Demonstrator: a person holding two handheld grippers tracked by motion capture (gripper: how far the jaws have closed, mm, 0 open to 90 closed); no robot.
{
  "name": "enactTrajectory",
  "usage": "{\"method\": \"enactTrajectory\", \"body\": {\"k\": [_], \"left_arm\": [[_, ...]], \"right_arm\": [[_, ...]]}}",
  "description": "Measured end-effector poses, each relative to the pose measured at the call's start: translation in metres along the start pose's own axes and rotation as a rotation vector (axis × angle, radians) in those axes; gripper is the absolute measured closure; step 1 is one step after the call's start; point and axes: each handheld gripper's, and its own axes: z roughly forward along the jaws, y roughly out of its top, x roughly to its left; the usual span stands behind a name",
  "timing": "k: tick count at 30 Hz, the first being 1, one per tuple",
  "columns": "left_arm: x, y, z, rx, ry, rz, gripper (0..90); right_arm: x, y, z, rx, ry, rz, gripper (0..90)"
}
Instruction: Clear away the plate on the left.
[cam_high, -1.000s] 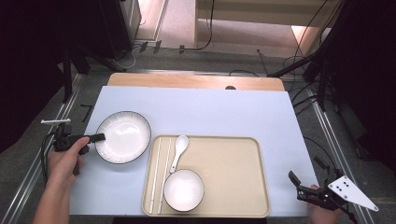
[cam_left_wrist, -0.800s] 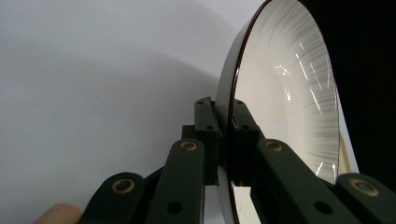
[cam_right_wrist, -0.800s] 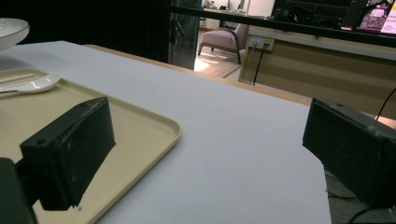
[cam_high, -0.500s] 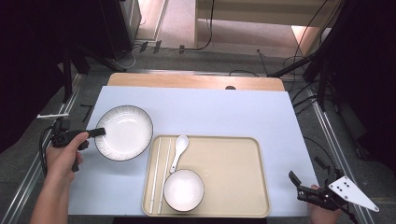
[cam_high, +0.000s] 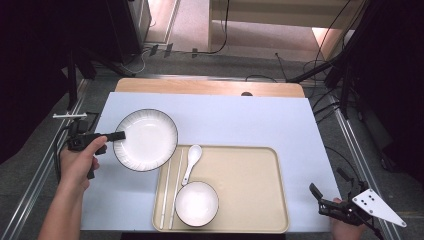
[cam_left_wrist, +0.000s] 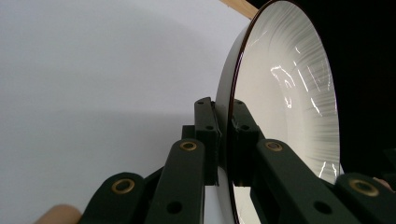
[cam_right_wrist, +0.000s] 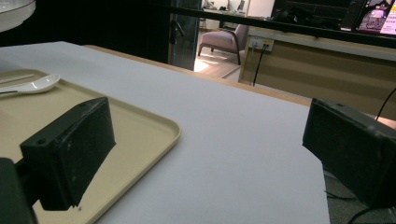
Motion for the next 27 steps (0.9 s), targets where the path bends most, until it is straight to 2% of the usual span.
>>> {"method": "enactTrajectory", "body": {"k": [11,27], "left_arm": [[-0.027,0.001,0.032,0.049,-0.02,0.041,85.3],[-0.06,-0.005,0.086,0.118,-0.066,0.076,85.2]], "right_arm": [[-0.001,0.0,-0.001,-0.005,0.0,0.001,2.5],[-0.002,0.0,-0.002,-0.009,0.0,0.002,2.5]]}}
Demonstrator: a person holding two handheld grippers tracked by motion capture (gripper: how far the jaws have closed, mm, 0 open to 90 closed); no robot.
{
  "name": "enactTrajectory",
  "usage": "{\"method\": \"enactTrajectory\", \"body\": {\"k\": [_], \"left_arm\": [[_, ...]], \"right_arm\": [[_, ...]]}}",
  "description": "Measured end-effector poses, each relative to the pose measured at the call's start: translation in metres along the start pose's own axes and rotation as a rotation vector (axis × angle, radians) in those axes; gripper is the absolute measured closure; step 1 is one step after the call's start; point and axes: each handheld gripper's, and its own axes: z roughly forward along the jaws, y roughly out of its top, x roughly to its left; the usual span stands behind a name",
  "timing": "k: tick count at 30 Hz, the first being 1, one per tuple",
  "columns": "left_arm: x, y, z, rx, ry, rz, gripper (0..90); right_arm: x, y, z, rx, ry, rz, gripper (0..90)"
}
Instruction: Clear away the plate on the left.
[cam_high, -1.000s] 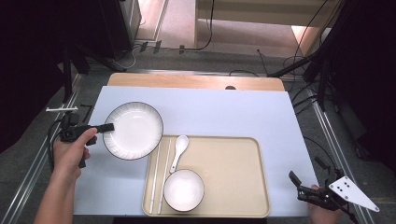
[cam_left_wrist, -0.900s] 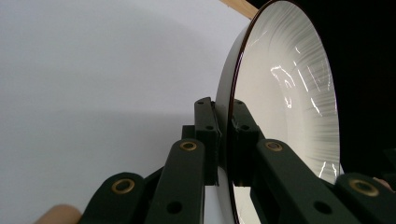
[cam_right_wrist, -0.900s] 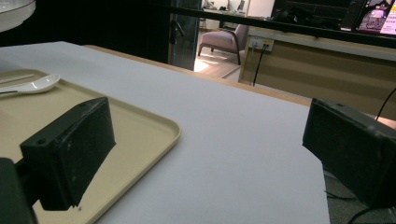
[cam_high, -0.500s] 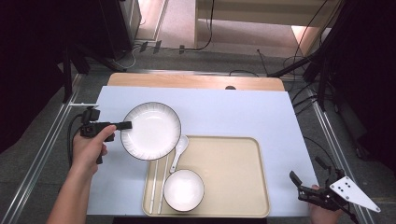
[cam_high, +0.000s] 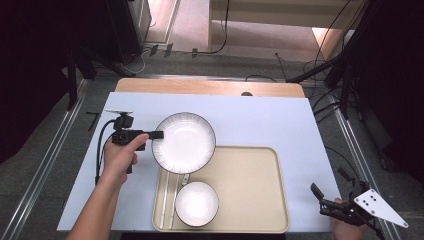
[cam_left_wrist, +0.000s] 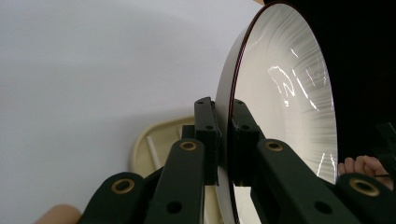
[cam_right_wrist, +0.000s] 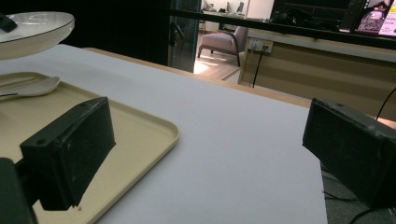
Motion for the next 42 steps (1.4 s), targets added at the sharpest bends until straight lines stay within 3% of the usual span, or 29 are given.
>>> {"method": "enactTrajectory", "body": {"k": [36,42], "left_arm": [[-0.059,-0.004,0.095,0.13,-0.029,0.096,84.8],[-0.068,-0.004,0.109,0.147,-0.051,0.109,84.8]], "right_arm": [[-0.001,-0.001,-0.001,-0.007,0.002,0.013,2.5],[-0.001,-0.001,-0.001,-0.008,0.004,0.013,2.4]]}}
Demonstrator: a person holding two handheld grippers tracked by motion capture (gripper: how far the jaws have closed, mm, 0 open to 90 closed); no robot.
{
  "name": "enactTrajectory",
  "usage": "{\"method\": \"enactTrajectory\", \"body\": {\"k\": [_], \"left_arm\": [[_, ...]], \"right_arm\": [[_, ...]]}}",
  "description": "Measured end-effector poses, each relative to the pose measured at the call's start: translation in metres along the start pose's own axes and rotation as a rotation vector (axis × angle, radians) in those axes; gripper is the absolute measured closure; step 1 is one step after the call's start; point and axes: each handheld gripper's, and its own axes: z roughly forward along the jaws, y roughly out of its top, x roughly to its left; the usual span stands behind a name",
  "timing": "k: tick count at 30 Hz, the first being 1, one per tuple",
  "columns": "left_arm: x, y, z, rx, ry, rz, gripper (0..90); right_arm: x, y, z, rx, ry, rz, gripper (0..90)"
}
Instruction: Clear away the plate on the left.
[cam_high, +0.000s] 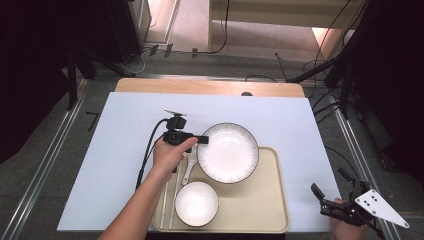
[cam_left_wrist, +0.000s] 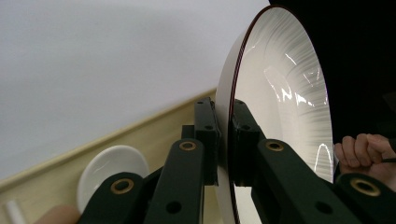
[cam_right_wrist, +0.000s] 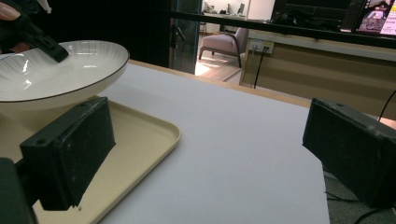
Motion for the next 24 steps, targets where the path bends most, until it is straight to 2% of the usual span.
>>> {"method": "enactTrajectory", "body": {"k": [11,19,24], "left_arm": [[-0.006,-0.004,0.023,0.052,0.008,0.02,84.6],[-0.005,-0.005,0.032,0.084,-0.001,0.014,84.5],[-0.003,-0.006,0.036,0.112,0.012,0.015,84.3]], "right_arm": [[-0.001,0.0,-0.001,-0.003,0.0,0.002,2.5],[-0.001,0.0,0.0,-0.005,-0.001,0.004,2.4],[-0.001,0.0,-0.001,-0.006,-0.002,0.008,2.5]]}}
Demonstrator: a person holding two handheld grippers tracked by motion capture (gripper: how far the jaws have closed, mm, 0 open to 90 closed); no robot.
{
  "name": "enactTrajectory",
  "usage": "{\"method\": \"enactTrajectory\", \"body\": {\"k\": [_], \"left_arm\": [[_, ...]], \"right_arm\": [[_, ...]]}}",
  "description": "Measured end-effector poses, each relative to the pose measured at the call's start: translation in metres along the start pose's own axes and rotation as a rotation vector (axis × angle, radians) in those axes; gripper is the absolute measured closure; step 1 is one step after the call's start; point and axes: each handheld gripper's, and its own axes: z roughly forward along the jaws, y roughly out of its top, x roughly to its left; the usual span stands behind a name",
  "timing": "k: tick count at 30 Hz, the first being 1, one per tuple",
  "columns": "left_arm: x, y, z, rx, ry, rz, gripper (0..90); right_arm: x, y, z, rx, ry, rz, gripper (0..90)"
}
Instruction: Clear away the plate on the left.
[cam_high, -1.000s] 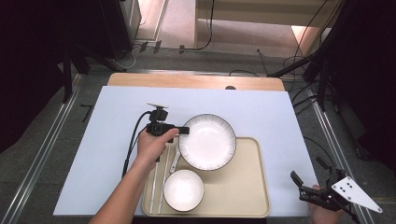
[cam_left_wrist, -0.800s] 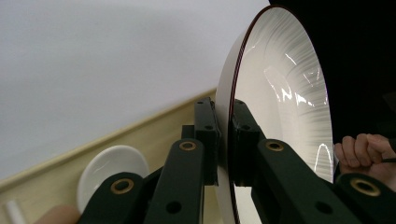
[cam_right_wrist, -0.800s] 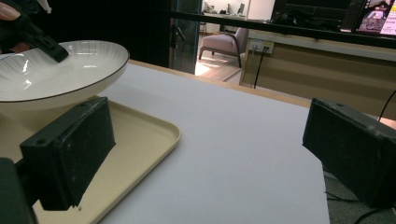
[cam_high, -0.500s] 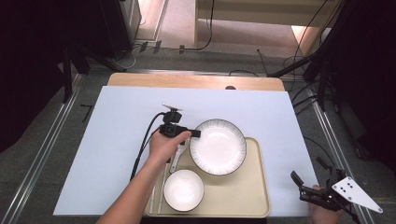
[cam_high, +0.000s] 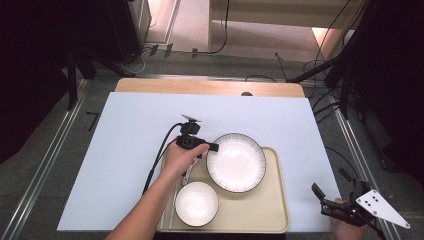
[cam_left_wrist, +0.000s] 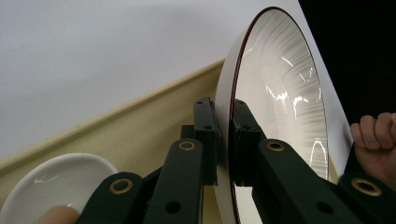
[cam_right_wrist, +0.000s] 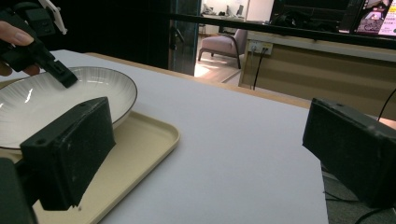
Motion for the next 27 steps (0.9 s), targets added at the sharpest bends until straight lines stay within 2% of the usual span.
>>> {"method": "enactTrajectory", "body": {"k": [10,13,16,20,23,26,27], "left_arm": [[0.0042,-0.0013,0.0066,0.041,0.006,0.007,84.4],[0.0028,-0.0017,0.0074,0.041,0.032,0.016,85.0],[0.0014,-0.002,0.0078,0.044,0.06,0.035,85.0],[0.0001,-0.0031,0.0074,0.041,0.07,0.074,84.4],[-0.0009,-0.0038,0.0069,0.043,0.107,0.11,82.3],[-0.0009,-0.0044,0.0071,0.045,0.111,0.112,75.5],[-0.0009,-0.0047,0.0071,0.05,0.123,0.115,76.3]], "right_arm": [[-0.0006,-0.0001,0.0,-0.002,0.0,0.0,2.5],[-0.0003,0.0001,-0.0001,-0.001,-0.001,-0.001,2.4],[-0.0002,0.0001,0.0,-0.002,0.0,-0.001,2.5],[0.0002,0.0002,-0.0001,-0.002,0.0,-0.003,2.4],[-0.0002,0.0,-0.0003,-0.002,0.0,-0.001,2.5],[-0.0003,0.0,-0.0003,-0.001,0.001,0.0,2.4],[-0.0005,-0.0001,-0.0003,-0.002,-0.001,-0.002,2.5]]}}
